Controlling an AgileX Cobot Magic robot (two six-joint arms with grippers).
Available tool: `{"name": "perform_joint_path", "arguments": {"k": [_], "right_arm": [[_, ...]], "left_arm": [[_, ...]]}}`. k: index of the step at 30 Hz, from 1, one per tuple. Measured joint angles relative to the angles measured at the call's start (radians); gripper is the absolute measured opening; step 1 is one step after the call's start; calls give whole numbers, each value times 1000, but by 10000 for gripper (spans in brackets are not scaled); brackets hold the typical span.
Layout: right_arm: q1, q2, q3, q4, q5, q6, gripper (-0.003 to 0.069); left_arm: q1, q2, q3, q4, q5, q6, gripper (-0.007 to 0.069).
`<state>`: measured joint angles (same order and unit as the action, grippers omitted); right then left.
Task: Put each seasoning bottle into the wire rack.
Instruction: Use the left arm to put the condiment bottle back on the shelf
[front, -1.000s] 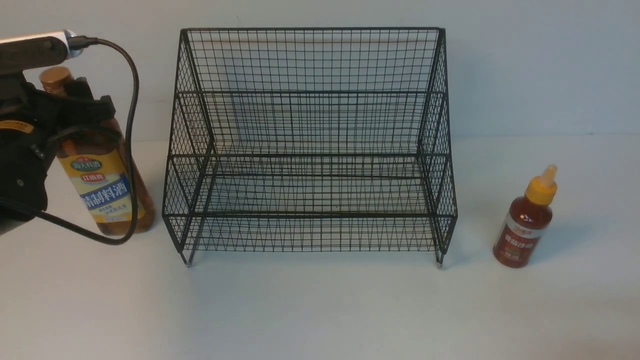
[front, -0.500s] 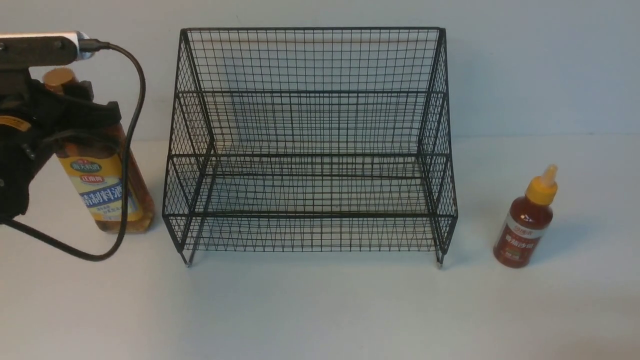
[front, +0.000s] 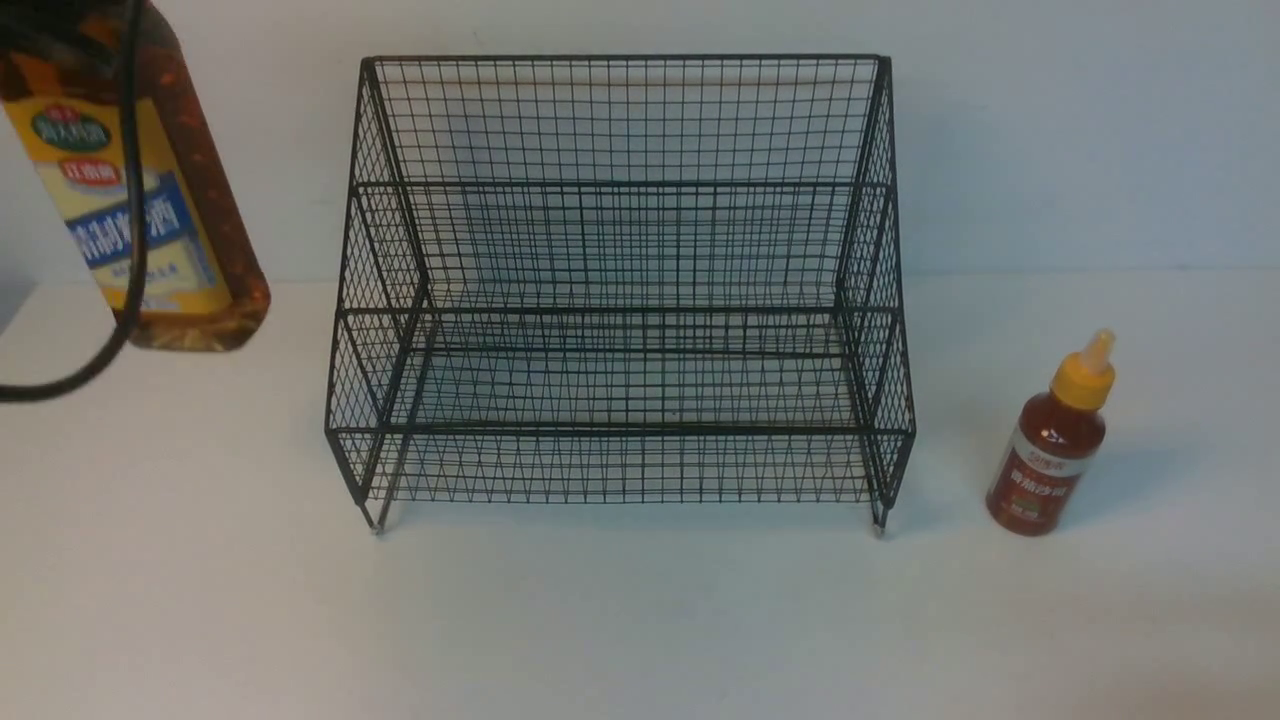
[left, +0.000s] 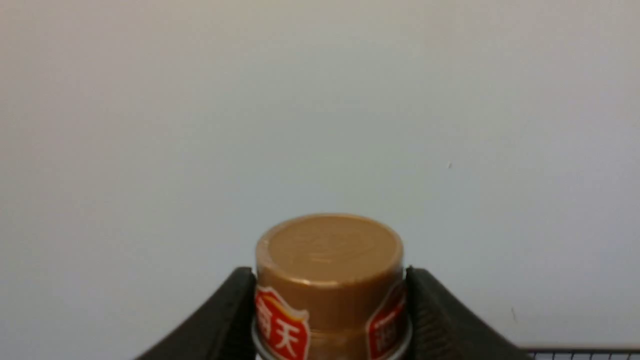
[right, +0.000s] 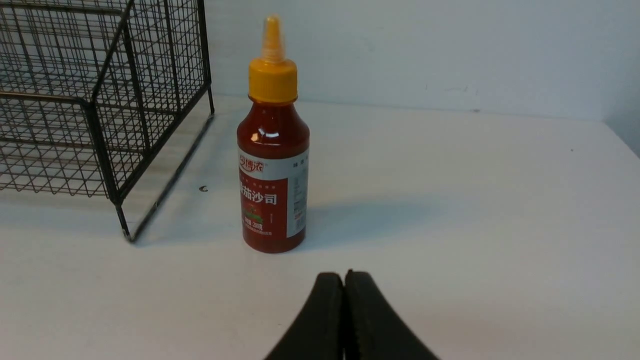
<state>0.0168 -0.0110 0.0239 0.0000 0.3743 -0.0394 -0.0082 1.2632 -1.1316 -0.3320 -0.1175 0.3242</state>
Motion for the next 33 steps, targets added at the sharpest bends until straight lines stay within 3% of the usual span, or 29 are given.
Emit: {"name": "perform_joint_path", "arguments": {"k": [11, 21, 33], "right_arm": [[0, 0, 0, 0, 0, 0, -12], [0, 0, 0, 0, 0, 0, -12], [0, 0, 0, 0, 0, 0, -12]], "left_arm": [[-30, 78, -280, 12, 98, -104, 330], [-223, 321, -526, 12, 166, -96, 330], [-245, 526, -690, 14, 196, -56, 330]]}}
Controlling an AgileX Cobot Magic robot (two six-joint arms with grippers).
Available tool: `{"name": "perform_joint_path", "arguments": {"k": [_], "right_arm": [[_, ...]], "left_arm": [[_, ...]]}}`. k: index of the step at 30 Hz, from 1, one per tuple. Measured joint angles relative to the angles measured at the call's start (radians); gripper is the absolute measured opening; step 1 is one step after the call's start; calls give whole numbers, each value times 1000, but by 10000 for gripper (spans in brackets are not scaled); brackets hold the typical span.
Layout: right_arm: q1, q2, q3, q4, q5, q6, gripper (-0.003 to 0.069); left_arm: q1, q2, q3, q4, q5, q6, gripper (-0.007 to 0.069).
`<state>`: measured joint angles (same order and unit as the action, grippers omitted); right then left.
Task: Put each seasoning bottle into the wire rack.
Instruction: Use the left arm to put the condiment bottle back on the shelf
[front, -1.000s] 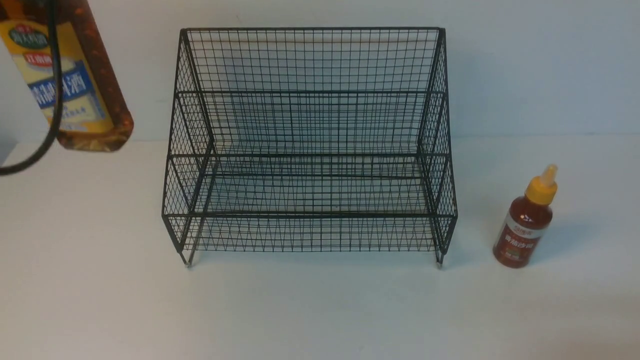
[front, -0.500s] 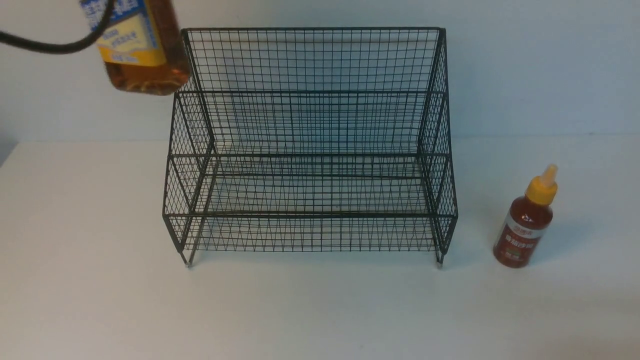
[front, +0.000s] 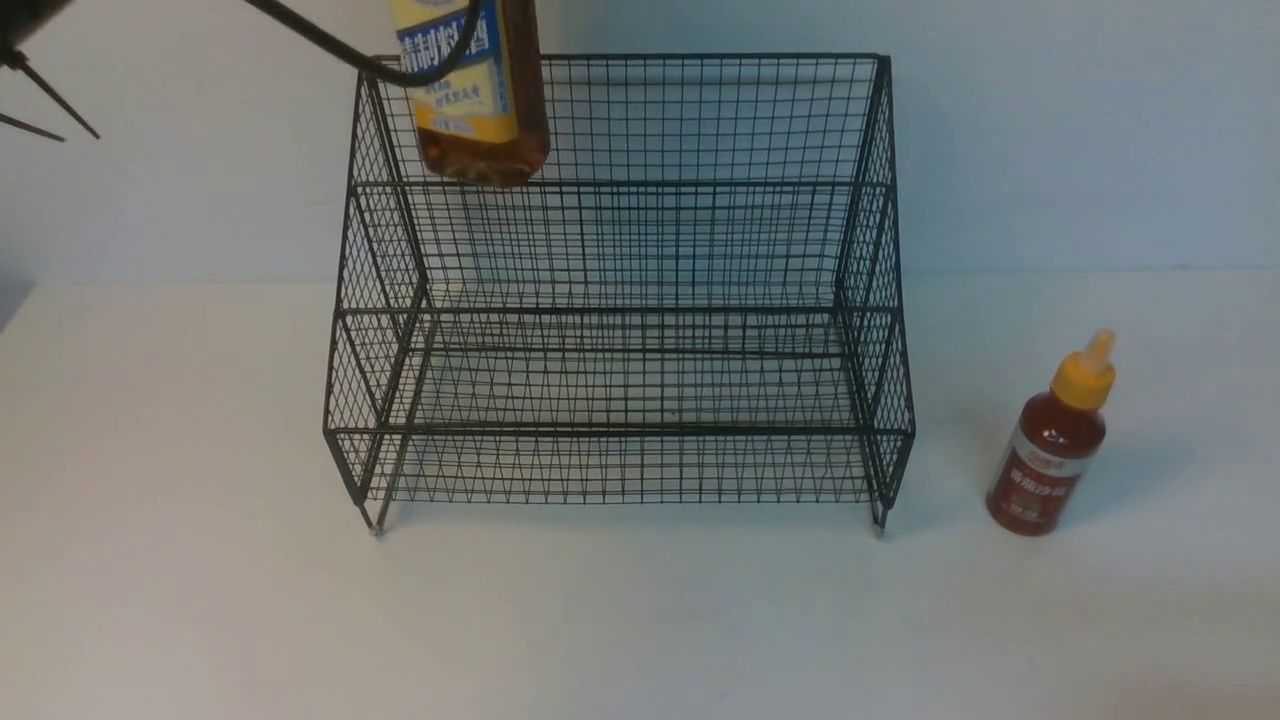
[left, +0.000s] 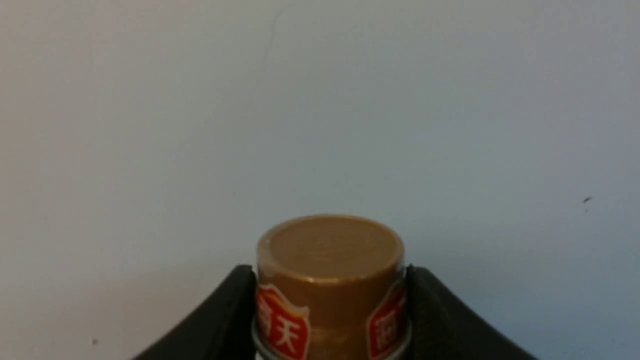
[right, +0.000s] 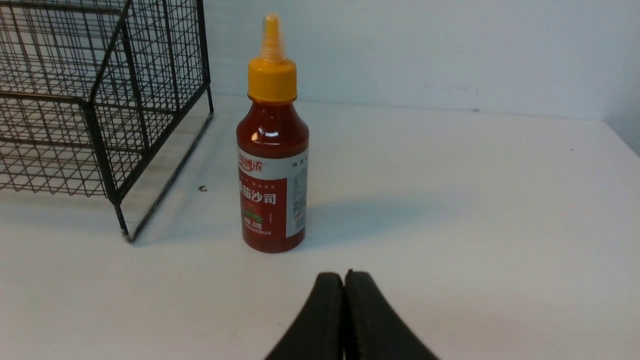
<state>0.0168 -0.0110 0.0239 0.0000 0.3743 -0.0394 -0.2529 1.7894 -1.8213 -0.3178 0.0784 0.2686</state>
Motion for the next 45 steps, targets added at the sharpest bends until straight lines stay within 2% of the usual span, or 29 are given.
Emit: {"name": "perform_joint_path", "arguments": {"k": [35, 42, 45], "right_arm": [[0, 0, 0, 0, 0, 0, -12], [0, 0, 0, 0, 0, 0, -12], [0, 0, 0, 0, 0, 0, -12]], "left_arm": [[44, 44, -15, 1, 4, 61, 330], [44, 51, -15, 1, 109, 61, 330], [44, 54, -15, 9, 219, 62, 330]]}}
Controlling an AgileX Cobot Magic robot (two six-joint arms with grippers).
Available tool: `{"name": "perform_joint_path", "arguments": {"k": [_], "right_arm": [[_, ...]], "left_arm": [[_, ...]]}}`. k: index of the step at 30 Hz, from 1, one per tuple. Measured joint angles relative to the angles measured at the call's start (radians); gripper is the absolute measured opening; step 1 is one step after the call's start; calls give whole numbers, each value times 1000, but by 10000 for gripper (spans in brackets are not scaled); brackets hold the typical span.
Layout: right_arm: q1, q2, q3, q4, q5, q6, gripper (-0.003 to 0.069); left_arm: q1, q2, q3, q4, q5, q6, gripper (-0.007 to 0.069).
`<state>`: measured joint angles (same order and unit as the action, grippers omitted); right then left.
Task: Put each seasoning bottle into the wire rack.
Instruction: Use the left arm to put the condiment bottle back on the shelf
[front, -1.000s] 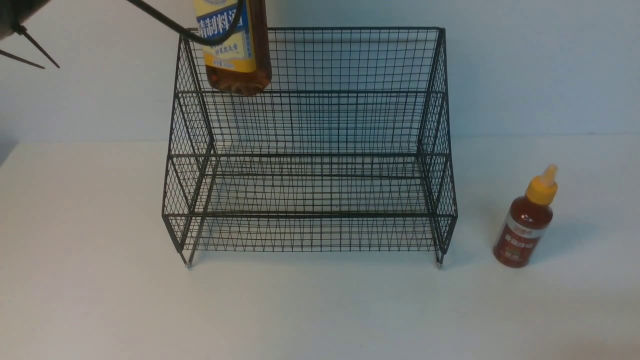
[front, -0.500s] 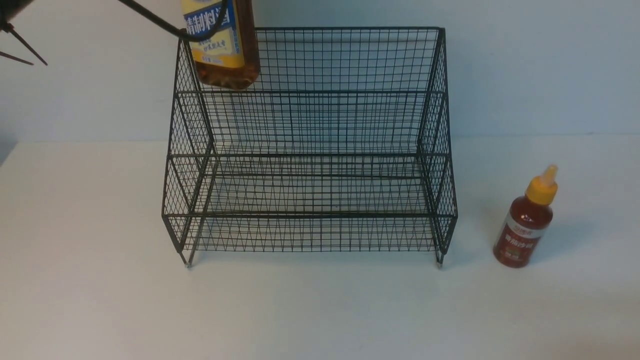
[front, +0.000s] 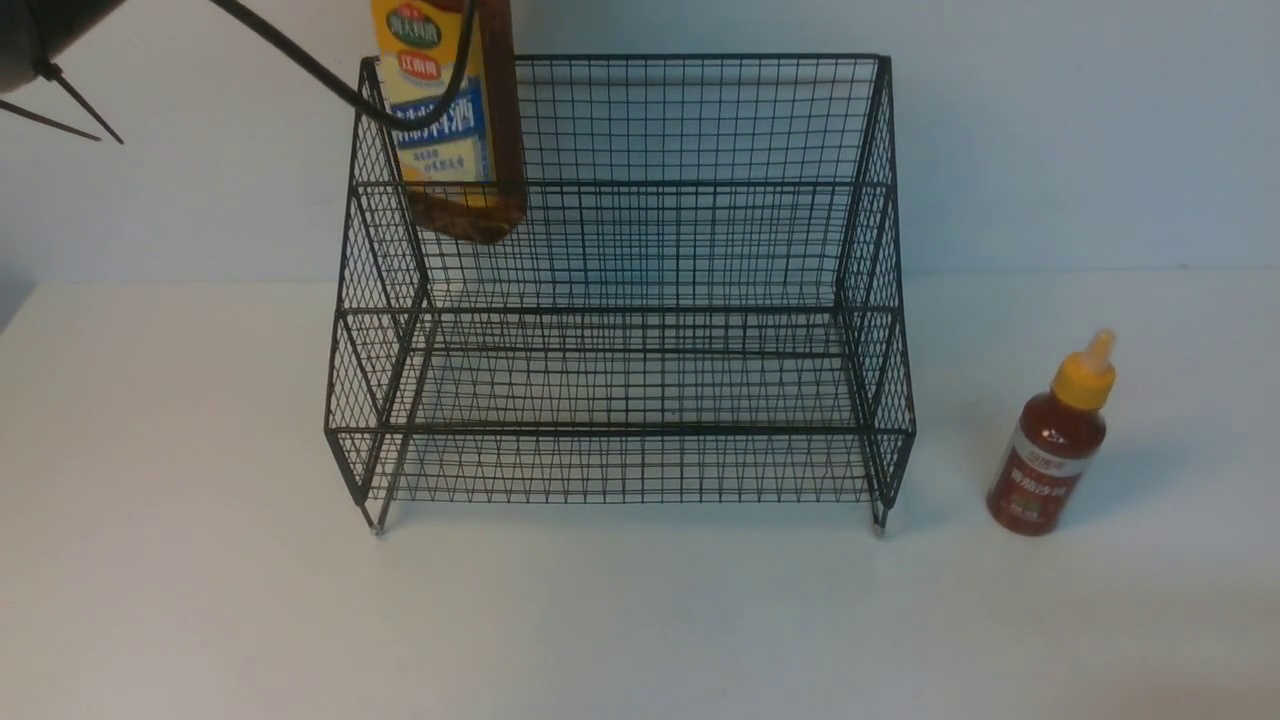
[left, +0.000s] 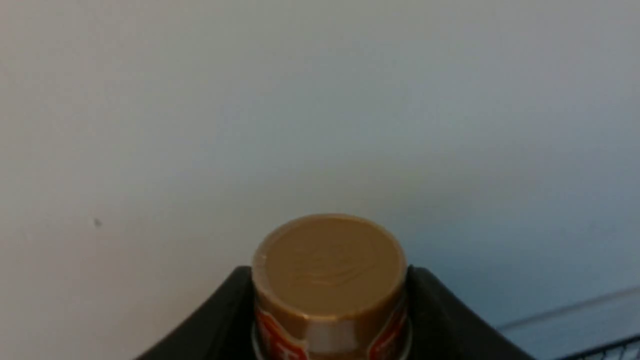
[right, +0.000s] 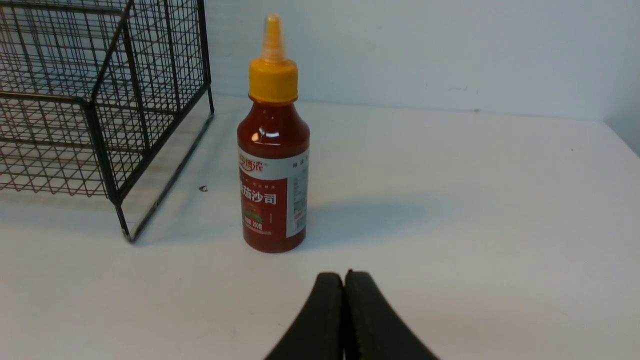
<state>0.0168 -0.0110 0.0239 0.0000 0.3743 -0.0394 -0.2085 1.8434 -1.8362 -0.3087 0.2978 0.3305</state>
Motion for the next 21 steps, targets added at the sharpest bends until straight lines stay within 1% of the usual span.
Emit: {"name": "perform_joint_path", "arguments": {"k": [3, 8, 21], "right_arm": [[0, 0, 0, 0, 0, 0, -12], [0, 0, 0, 0, 0, 0, -12], [0, 0, 0, 0, 0, 0, -12]], "left_arm": [[0, 16, 0, 6, 114, 0, 330], [0, 35, 0, 13, 208, -1, 330], [5, 46, -2, 18, 233, -6, 330]]}}
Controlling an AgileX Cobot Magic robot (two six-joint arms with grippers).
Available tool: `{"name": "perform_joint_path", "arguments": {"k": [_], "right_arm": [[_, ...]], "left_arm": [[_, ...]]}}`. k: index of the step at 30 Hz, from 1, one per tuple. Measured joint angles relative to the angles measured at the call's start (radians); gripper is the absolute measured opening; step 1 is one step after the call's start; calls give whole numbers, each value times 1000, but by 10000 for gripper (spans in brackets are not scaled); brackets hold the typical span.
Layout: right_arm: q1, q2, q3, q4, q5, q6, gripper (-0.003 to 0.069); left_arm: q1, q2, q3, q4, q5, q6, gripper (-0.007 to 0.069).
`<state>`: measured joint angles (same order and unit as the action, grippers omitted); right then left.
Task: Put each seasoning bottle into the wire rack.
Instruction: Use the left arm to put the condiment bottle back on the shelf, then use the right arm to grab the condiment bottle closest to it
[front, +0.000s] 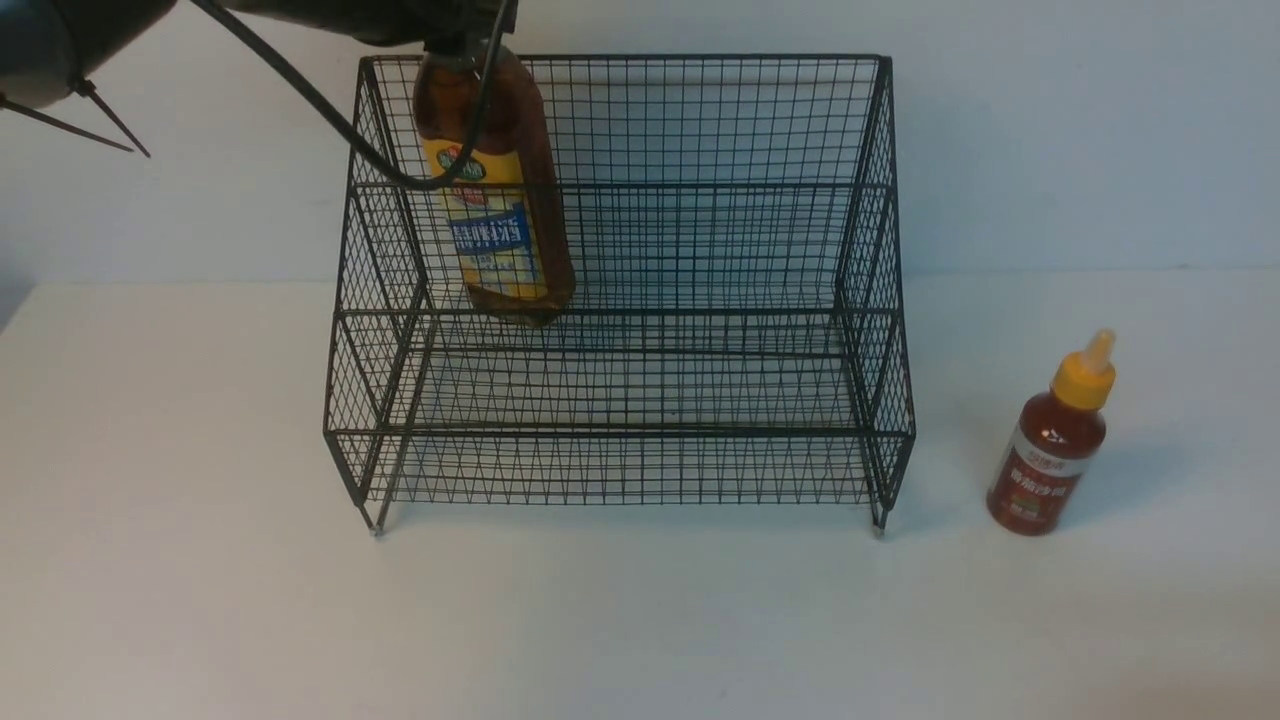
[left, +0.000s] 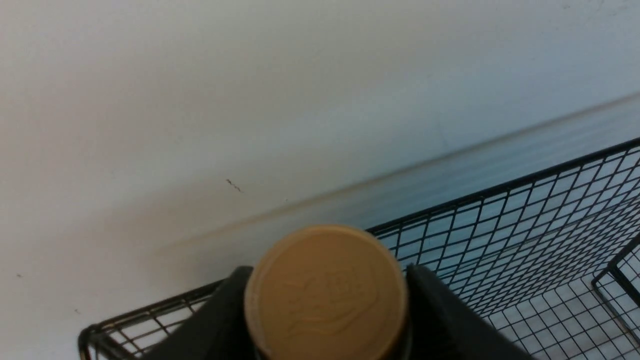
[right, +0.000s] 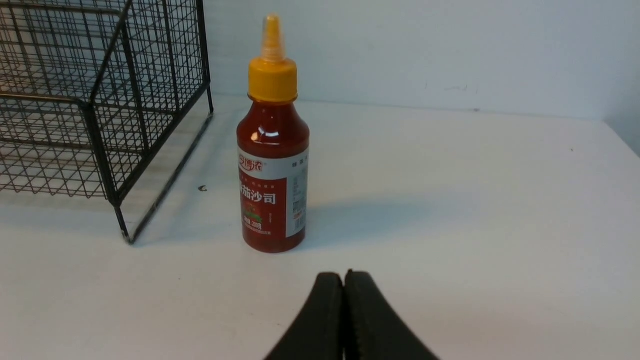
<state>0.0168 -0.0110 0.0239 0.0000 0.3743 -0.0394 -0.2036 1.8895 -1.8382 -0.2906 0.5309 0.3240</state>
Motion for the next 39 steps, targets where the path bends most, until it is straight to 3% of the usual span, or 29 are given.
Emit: {"name": "perform_joint_path", "arguments": {"k": [6, 14, 19, 22, 25, 26, 30, 33, 39], "right_arm": [[0, 0, 0, 0, 0, 0, -12], [0, 0, 0, 0, 0, 0, -12], [0, 0, 0, 0, 0, 0, -12], [0, 0, 0, 0, 0, 0, -12], [0, 0, 0, 0, 0, 0, -12], [0, 0, 0, 0, 0, 0, -12], [0, 0, 0, 0, 0, 0, -12], [0, 0, 0, 0, 0, 0, -12], [0, 0, 0, 0, 0, 0, -12]], "left_arm": [[0, 19, 0, -2, -3, 2, 342], [0, -7, -19, -14, -61, 3, 547], [0, -63, -19, -11, -51, 2, 572], [0, -128, -19, -11, -2, -4, 531], [0, -202, -19, -11, 74, -19, 405], [0, -209, -19, -11, 79, -19, 405], [0, -346, -19, 10, 201, -38, 120], [0, -426, -21, 48, 234, -42, 14], [1, -478, -30, 79, 328, -112, -5]]}}
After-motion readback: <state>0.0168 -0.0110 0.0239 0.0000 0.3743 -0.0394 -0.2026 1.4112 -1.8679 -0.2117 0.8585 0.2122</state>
